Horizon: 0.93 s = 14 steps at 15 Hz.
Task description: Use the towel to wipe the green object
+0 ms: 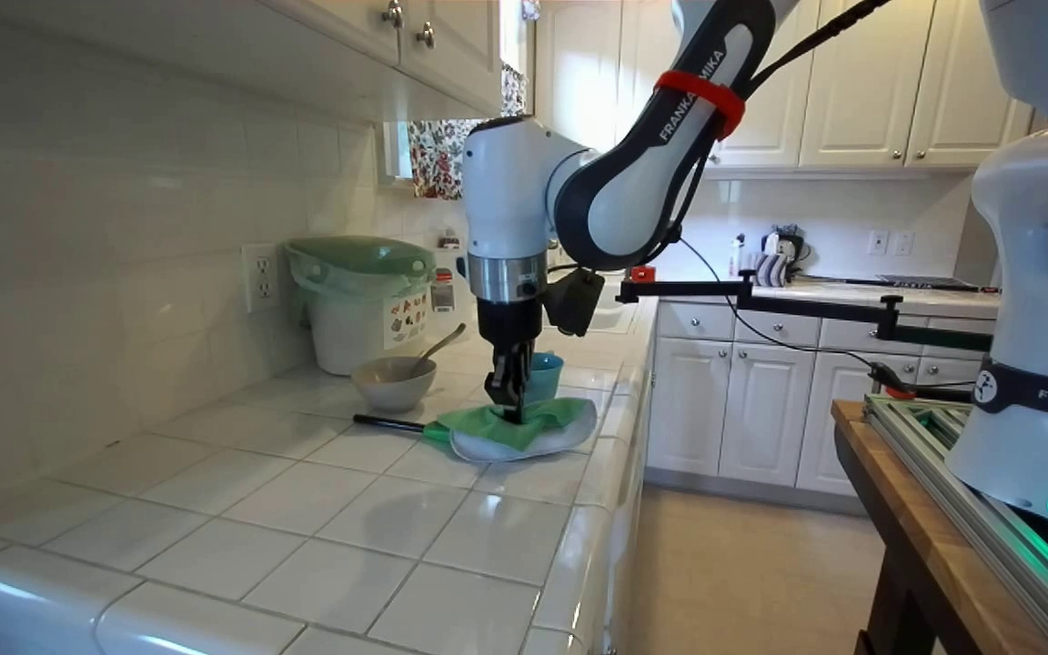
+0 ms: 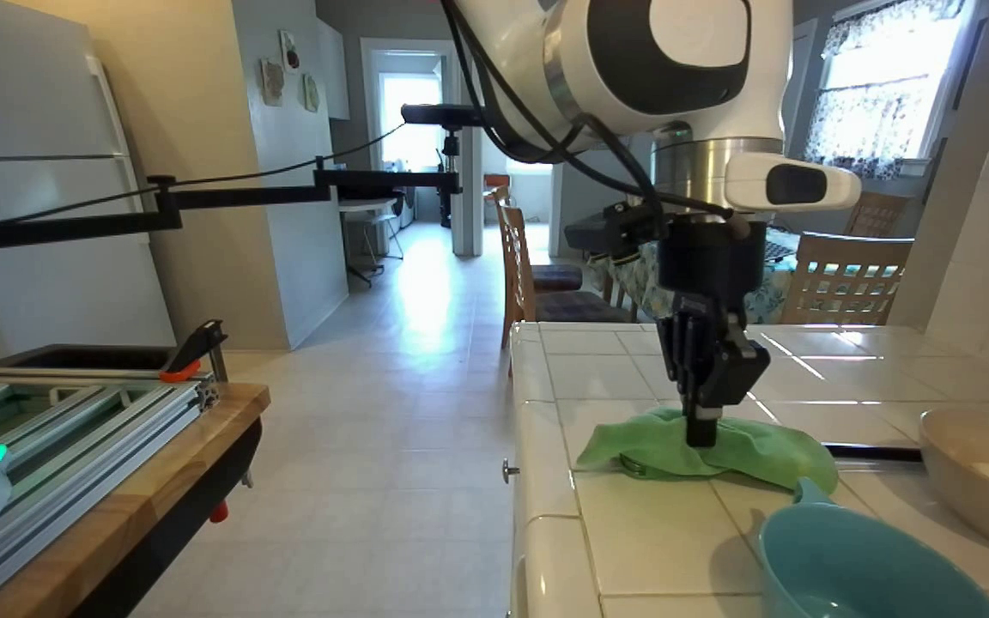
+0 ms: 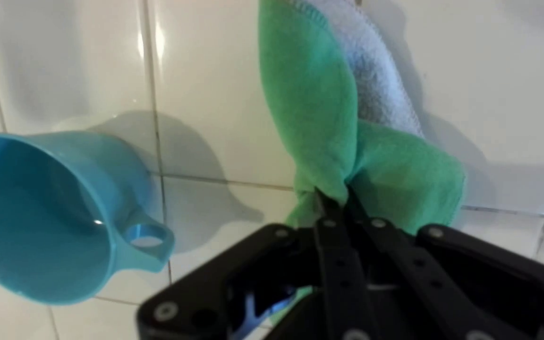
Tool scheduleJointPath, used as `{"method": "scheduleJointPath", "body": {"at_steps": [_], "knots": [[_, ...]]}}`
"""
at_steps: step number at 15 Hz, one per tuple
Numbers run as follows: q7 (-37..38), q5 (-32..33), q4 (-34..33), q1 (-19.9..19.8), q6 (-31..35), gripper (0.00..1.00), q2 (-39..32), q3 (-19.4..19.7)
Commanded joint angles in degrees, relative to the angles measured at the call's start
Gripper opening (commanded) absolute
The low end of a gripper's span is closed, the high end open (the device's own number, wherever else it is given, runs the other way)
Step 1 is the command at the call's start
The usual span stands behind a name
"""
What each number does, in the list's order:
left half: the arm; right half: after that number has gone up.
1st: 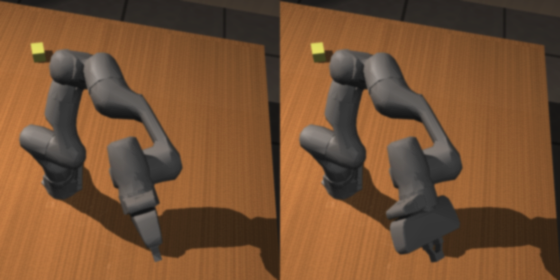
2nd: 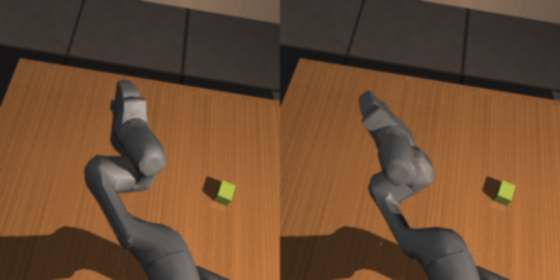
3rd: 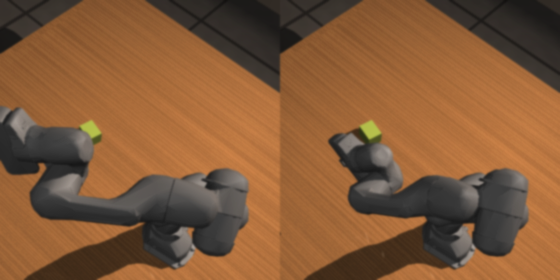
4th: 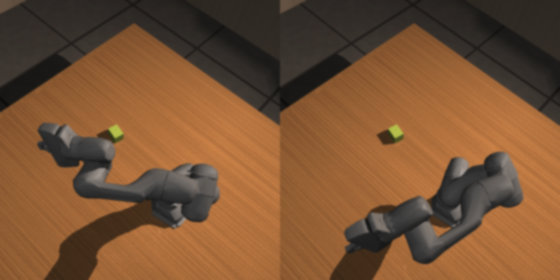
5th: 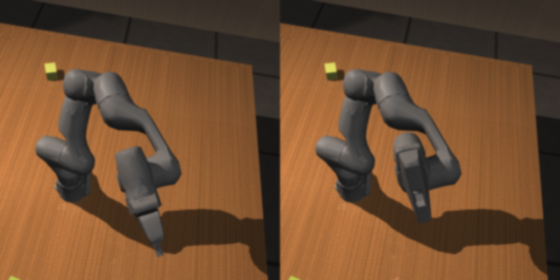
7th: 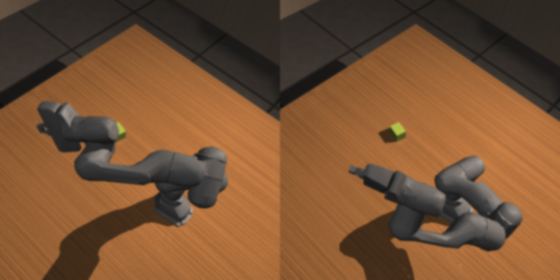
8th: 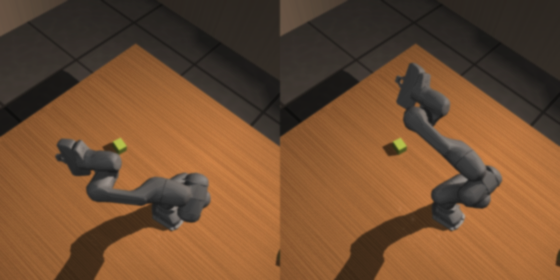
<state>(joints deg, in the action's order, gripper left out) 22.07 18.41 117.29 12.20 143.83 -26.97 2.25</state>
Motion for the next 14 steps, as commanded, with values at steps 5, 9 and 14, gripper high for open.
{"method": "scheduleJointPath", "body": {"at_steps": [5, 9, 14], "knots": [[-2.8, -1.2, -9.4, -0.2, 1.5, 0.01, -5.8, 0.6], [-4.9, -2.8, -13.7, -1.2, 1.6, 0.01, -8.9, 0.1], [-3.4, -2.9, -9.0, 0.2, 1.6, 0.01, -5.6, 0.6]]}}
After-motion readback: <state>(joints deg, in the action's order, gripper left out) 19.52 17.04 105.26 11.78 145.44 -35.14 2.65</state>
